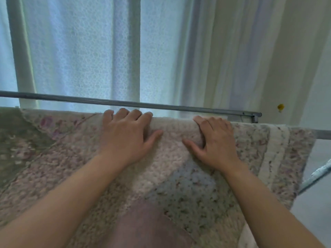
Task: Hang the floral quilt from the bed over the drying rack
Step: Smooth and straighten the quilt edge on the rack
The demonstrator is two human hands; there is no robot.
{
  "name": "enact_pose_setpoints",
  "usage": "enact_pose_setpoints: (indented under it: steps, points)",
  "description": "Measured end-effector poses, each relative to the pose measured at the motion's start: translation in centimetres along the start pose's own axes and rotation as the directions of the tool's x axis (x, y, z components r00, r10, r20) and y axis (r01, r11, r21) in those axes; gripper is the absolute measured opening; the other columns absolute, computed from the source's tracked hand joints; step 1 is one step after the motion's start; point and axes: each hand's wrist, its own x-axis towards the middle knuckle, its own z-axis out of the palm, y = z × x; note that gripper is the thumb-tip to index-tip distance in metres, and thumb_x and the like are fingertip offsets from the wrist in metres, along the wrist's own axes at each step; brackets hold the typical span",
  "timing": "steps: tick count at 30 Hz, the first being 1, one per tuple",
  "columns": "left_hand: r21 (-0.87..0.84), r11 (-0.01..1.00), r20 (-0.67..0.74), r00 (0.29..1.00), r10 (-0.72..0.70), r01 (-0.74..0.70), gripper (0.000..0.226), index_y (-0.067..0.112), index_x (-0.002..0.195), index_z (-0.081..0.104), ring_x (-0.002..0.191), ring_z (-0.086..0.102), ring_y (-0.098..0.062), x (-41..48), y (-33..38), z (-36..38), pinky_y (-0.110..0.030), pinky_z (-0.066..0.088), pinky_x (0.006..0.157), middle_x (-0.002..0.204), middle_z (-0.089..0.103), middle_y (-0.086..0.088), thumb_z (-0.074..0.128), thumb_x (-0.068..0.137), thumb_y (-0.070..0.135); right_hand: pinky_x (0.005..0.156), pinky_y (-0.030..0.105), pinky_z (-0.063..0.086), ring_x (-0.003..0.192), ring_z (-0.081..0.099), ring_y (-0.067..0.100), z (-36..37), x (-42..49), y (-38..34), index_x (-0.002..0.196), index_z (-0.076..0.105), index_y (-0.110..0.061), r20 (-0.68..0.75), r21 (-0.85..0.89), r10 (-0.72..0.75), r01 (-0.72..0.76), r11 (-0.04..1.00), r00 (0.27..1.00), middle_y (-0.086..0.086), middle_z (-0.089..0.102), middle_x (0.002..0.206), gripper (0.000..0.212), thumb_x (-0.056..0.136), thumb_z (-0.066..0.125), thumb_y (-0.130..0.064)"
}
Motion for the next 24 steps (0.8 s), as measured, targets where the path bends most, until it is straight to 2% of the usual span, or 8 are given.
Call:
enact_pose_setpoints:
  steps: [5, 8, 15, 24]
  points:
    - [0.000, 0.999, -0.004, 0.999, -0.047, 0.047, 0.058, 0.022, 0.108, 0.062, 0.099, 0.055, -0.031, 1.3, 6.3, 1.7, -0.046, 0.028, 0.091, 0.103, 0.067, -0.003, 0.038, 0.076, 0.063, 0.086, 0.038, 0.031, 0.094, 0.052, 0.027, -1.7, -1.4, 6.1, 0.117, 0.053, -0.014, 0.083, 0.023, 0.004, -0.006, 1.000, 0.997, 0.009, 0.060, 0.102, 0.063, 0.078, 0.046, -0.062]
    - [0.006, 0.999, 0.010, 0.999, -0.037, 0.037, 0.059, 0.023, 0.105, 0.063, 0.095, 0.057, -0.031, 2.0, 9.0, 2.4, -0.048, 0.031, 0.089, 0.099, 0.068, -0.003, 0.036, 0.074, 0.065, 0.088, 0.038, 0.029, 0.095, 0.052, 0.026, -2.2, -2.1, 9.1, 0.118, 0.053, -0.014, 0.097, 0.015, 0.008, -0.010, 1.000, 0.995, 0.008, 0.060, 0.104, 0.064, 0.077, 0.045, -0.062]
    - [0.000, 0.998, -0.006, 0.998, 0.057, -0.057, 0.056, 0.022, 0.097, 0.065, 0.081, 0.060, -0.029, 3.8, 14.1, 4.3, -0.041, 0.036, 0.077, 0.087, 0.070, -0.001, 0.036, 0.075, 0.065, 0.090, 0.039, 0.032, 0.096, 0.053, 0.027, -3.0, -3.5, 14.2, 0.115, 0.055, -0.010, 0.079, 0.006, 0.044, -0.045, 0.999, 0.996, 0.010, 0.061, 0.104, 0.067, 0.077, 0.045, -0.064]
    - [0.010, 0.991, -0.016, 0.991, 0.133, -0.132, 0.052, 0.019, 0.095, 0.065, 0.075, 0.060, -0.029, 5.8, 20.5, 6.9, -0.040, 0.039, 0.075, 0.083, 0.069, -0.003, 0.039, 0.077, 0.061, 0.082, 0.040, 0.042, 0.087, 0.058, 0.027, -3.8, -4.5, 19.4, 0.110, 0.059, -0.005, 0.016, -0.018, -0.005, 0.005, 1.000, 1.000, 0.012, 0.064, 0.095, 0.068, 0.076, 0.049, -0.063]
